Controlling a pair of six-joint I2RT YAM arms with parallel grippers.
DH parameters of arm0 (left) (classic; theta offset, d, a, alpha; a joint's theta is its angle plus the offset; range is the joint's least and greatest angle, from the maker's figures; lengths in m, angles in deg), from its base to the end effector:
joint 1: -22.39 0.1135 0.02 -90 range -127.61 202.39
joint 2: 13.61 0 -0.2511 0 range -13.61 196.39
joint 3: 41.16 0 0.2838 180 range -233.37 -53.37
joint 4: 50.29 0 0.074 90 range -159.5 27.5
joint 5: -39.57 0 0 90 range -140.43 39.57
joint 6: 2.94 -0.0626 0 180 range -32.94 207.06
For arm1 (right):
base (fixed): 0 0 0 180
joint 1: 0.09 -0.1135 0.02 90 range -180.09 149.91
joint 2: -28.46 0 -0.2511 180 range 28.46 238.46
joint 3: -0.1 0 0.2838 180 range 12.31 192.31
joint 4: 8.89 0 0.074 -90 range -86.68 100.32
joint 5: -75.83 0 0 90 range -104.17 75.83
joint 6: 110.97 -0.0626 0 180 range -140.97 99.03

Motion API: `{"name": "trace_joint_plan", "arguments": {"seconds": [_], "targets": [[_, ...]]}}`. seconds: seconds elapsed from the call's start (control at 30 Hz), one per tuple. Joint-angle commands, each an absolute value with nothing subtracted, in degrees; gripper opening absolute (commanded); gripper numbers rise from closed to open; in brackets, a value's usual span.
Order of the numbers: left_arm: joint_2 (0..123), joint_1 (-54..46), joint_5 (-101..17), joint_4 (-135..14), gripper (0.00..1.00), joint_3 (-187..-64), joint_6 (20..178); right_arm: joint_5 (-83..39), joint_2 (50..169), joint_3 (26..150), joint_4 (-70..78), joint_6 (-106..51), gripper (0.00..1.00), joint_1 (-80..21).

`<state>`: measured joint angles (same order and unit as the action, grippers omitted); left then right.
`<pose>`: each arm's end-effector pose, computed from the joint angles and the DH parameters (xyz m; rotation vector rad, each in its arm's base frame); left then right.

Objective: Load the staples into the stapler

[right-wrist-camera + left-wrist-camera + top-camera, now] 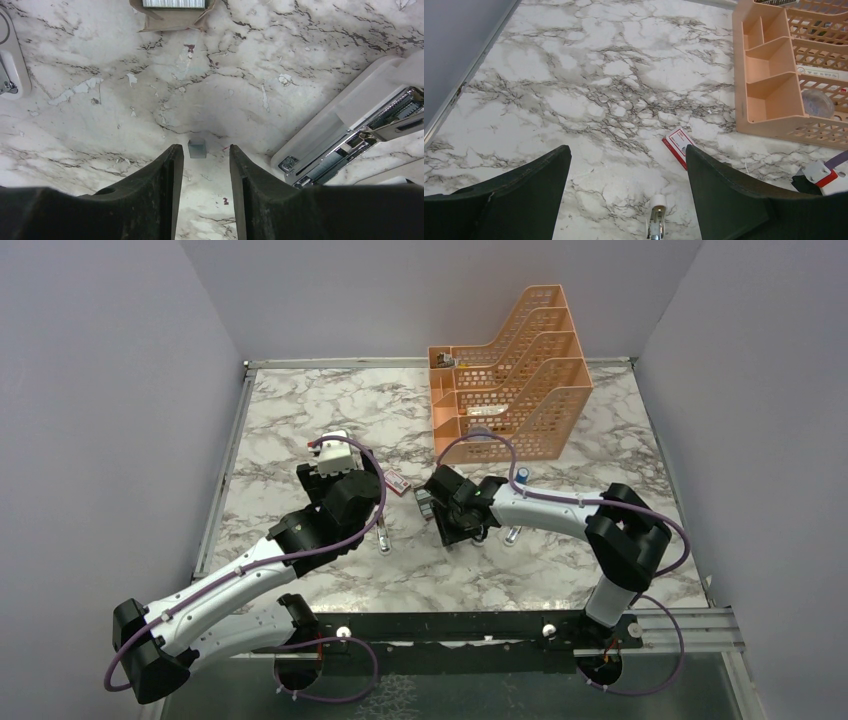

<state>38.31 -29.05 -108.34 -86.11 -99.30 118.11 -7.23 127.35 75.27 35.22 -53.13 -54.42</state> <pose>0.1914 -0.1550 0.2889 -0.2446 1.8203 0.0565 0.2219 0.2962 0.1213 -0.4998 2.7219 0.2492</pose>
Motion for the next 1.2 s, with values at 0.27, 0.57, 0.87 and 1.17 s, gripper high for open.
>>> {"name": "trace_joint_plan", "arguments": {"seconds": [0.27, 0.57, 0.87, 1.17], "targets": [[37.94, -28.86, -109.21, -85.35, 0.86, -98.66, 118.49, -11.2, 130.98, 77.76, 33.63, -51.03, 0.44, -55.5], [38.04, -28.86, -109.16, -85.35, 0.85, -98.72, 118.44, -9.95, 131.91, 78.14, 34.5, -51.99, 0.33, -55.73], [37.8, -28.92, -109.21, -85.35, 0.86, -98.84, 118.35, -8.8, 132.13, 78.45, 35.83, -53.27, 0.26, -55.84], [37.83, -28.86, -108.99, -85.35, 0.86, -98.95, 118.35, -5.83, 130.78, 77.93, 36.34, -55.48, 0.23, -55.9]]}}
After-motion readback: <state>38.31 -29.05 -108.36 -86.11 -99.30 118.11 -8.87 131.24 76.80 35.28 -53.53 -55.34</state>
